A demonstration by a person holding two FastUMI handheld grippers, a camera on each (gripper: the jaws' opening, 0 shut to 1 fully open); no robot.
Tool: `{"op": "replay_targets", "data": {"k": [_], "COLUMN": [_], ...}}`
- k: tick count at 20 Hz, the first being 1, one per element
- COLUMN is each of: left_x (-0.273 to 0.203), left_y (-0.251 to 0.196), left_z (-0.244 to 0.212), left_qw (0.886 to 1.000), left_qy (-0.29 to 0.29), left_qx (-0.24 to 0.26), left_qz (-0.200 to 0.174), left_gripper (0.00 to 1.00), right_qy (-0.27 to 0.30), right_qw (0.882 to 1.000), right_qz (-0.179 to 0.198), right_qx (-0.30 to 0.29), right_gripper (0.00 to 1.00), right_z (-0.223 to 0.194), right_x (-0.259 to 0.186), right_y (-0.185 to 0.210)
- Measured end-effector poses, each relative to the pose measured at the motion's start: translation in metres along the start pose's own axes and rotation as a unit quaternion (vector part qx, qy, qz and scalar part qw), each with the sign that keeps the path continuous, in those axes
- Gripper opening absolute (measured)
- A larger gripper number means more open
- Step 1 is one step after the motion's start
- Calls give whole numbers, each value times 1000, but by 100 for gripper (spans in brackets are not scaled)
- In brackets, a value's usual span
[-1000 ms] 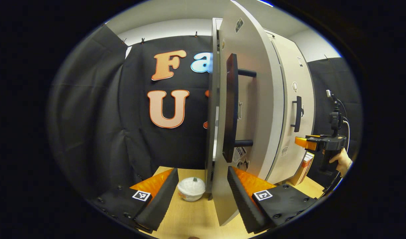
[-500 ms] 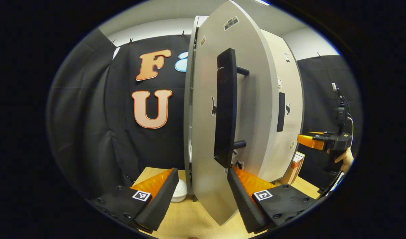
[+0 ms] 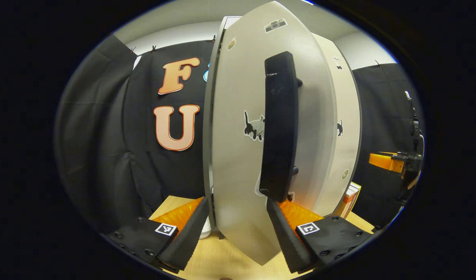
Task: Grab one shoe with the right hand and put it into the shoe cabinet, grab the other shoe with the left hand and put it into the shoe cabinet; then close the right door with the right hand and the left door with the left hand.
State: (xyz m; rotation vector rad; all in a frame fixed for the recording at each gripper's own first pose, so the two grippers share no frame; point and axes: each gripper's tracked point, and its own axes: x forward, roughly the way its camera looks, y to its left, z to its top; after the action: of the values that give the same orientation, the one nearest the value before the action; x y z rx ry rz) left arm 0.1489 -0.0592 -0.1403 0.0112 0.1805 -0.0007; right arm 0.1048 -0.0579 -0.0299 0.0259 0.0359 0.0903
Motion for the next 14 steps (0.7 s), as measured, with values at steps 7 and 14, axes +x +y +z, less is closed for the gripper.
{"op": "replay_targets", "data": {"k": [7, 14], "left_x": [48, 73], "left_y": [-41, -47], "left_z": [6, -1], "left_qw": [1000, 1000], "left_qy": [-5, 1], "left_qx": [16, 12], "left_qz": [-14, -1], "left_gripper": [95, 97], "right_qy": [-9, -9], "right_qw": [1000, 999], "right_qz": [-15, -42], "right_qx": [-2, 2], "right_gripper": [92, 92], "right_z": [4, 3], "right_x": [-19, -27], "right_y": [-39, -77]}}
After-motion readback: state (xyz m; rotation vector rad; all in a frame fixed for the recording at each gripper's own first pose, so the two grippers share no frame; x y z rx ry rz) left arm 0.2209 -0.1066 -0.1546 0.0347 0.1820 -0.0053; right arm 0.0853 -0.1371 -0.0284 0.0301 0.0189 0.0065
